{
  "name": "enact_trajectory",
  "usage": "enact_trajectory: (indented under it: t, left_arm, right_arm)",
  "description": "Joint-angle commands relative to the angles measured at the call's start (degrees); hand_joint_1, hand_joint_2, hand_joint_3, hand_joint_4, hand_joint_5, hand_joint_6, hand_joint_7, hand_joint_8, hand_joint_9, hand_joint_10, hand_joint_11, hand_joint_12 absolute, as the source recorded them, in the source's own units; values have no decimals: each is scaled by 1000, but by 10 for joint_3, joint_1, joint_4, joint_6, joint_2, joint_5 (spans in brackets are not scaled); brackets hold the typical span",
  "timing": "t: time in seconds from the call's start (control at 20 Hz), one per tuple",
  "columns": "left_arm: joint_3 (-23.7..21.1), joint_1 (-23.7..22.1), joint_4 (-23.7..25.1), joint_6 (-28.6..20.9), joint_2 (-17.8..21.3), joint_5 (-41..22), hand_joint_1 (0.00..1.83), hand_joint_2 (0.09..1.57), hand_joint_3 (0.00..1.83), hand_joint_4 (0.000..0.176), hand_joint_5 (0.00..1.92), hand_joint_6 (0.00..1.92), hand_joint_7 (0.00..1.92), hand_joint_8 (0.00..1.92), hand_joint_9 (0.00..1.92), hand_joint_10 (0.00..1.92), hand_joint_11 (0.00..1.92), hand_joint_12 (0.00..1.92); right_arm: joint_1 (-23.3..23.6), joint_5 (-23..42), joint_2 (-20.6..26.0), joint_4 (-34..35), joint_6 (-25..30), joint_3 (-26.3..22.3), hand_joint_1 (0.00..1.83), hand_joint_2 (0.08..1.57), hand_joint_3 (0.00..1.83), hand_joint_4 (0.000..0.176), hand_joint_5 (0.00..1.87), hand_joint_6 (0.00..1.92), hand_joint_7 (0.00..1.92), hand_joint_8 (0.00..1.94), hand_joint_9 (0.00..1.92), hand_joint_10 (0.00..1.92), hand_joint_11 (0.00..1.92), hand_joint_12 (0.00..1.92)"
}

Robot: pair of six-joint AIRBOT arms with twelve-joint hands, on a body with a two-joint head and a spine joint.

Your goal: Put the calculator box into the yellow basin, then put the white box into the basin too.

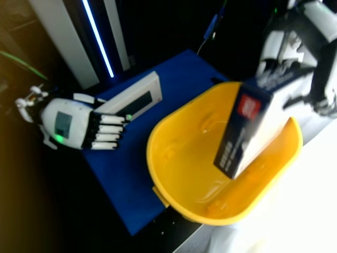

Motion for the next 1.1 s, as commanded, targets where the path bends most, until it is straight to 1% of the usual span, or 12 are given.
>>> enact_trajectory:
  t: [0.0, 0.05, 0.2, 0.25, 0.3, 0.45, 0.65, 0.75, 0.85, 0.9, 1.0, 1.05]
  left_arm:
    - [4, -4, -16, -5, 1, -68, 1214, 1191, 0, 0, 800, 1188, 855, 1266, 689, 1234, 386, 1668]
    - [6, -2, -22, -5, 1, -68, 1189, 1196, 1, 0, 758, 1227, 885, 1248, 689, 1185, 436, 1730]
    - [8, 1, -30, -5, 2, -73, 934, 1154, 0, 12, 535, 395, 602, 280, 491, 594, 196, 1500]
    - [8, 2, -31, -5, 2, -74, 920, 1127, 0, 64, 496, 208, 526, 79, 307, 398, 7, 1238]
    - [8, 3, -32, -5, 2, -76, 920, 1127, 0, 64, 496, 208, 526, 79, 307, 398, 7, 1238]
    - [2, 7, -42, -6, 8, -93, 793, 1021, 0, 144, 429, 21, 375, 0, 258, 99, 0, 780]
    - [-8, 8, -45, -6, 15, -112, 669, 970, 0, 149, 333, 0, 247, 0, 182, 17, 0, 525]
    - [-17, 8, -45, -7, 24, -124, 661, 971, 0, 139, 347, 4, 244, 1, 190, 9, 0, 583]
    - [-34, 8, -45, -7, 43, -137, 691, 1003, 8, 116, 367, 15, 269, 6, 224, 15, 0, 996]
    - [-36, 8, -45, -7, 46, -138, 709, 1007, 7, 109, 384, 17, 290, 9, 238, 18, 0, 1054]
    - [-36, 12, -52, -7, 56, -136, 733, 1035, 11, 48, 374, 7, 264, 2, 219, 5, 0, 1000]
    - [-35, 17, -59, -7, 59, -135, 733, 1035, 11, 48, 374, 7, 264, 2, 219, 5, 0, 1000]
  right_arm:
    - [10, -69, -4, -16, 9, 1, 1355, 1171, 1, 0, 913, 1012, 848, 1242, 737, 1469, 574, 1775]
    - [12, -69, -4, -18, 10, 1, 1237, 1161, 0, 0, 948, 998, 854, 1278, 736, 1339, 573, 1775]
    - [18, -71, -2, -19, 11, 1, 1214, 1142, 0, 0, 970, 965, 909, 1213, 801, 1207, 587, 1713]
    - [19, -71, -2, -21, 11, 1, 1214, 1140, 0, 0, 957, 975, 928, 1194, 800, 1190, 551, 1708]
    - [22, -73, 0, -24, 13, 1, 1214, 1140, 0, 0, 957, 975, 928, 1194, 800, 1190, 551, 1708]
    - [27, -88, 3, -31, 21, 0, 1220, 1131, 0, 0, 946, 981, 972, 1132, 834, 1160, 642, 1631]
    - [27, -94, 5, -33, 24, -2, 1218, 1138, 1, 0, 952, 963, 937, 1188, 845, 1152, 704, 1578]
    - [27, -108, 9, -35, 27, -6, 1217, 1134, 0, 0, 951, 984, 953, 1143, 868, 1125, 714, 1575]
    - [27, -141, 26, -41, 27, -24, 1219, 1136, 1, 0, 949, 964, 956, 1178, 919, 1182, 804, 1600]
    - [27, -149, 32, -45, 27, -30, 1219, 1142, 2, 0, 948, 951, 933, 1230, 924, 1229, 829, 1614]
    - [27, -169, 52, -47, 27, -52, 1220, 1134, 0, 0, 965, 914, 957, 1186, 913, 1147, 782, 1540]
    - [27, -182, 58, -47, 27, -59, 1220, 1134, 0, 0, 965, 914, 957, 1186, 913, 1147, 782, 1540]
